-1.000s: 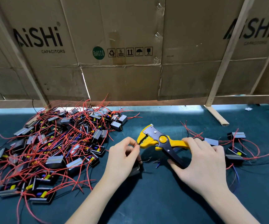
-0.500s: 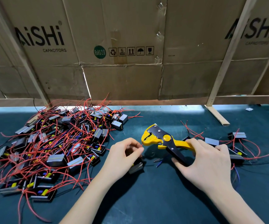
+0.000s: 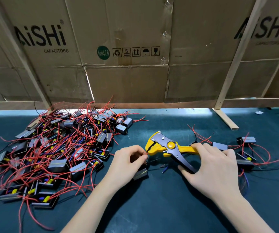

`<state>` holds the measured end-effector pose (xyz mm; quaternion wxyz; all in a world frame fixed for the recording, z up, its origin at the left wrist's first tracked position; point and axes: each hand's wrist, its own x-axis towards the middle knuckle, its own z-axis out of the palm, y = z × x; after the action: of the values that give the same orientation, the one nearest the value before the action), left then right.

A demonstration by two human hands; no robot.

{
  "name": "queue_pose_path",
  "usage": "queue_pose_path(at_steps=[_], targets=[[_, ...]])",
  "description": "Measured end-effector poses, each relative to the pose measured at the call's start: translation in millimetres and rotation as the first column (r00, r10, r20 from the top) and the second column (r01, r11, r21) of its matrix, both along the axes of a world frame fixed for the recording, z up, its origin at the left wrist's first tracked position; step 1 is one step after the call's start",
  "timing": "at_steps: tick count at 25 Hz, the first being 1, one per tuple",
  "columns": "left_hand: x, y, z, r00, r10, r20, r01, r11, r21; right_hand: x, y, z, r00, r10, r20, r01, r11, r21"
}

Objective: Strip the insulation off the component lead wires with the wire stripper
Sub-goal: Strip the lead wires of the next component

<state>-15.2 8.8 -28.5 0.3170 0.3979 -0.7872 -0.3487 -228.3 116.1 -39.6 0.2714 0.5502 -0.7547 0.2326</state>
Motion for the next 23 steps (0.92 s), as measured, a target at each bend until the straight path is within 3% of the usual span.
queue_pose_path(at_steps=[8, 15, 18, 23], targets=[[1, -1, -1, 1.0, -0.01, 0.008, 0.01, 1.0, -0.008, 0, 0, 0, 1.0, 0.001, -0.005, -0.001, 1.0, 0.012], [2, -3, 0, 1.0, -0.019, 0.021, 0.02, 0.999, -0.028, 2, -1, 0, 1.0, 0.003, 0.016, -0.002, 0.997, -0.075], [5, -1, 2, 1.0, -0.019, -0.015, 0.019, 1.0, -0.022, -2, -3, -3, 0.999, -0.05, 0.013, 0.05, 0.998, -0.037], [8, -6, 4, 0.995, -0.072, 0.064, 0.072, 0.997, -0.003, -13, -3, -3, 0.989, -0.138, 0.047, 0.14, 0.989, -0.047]])
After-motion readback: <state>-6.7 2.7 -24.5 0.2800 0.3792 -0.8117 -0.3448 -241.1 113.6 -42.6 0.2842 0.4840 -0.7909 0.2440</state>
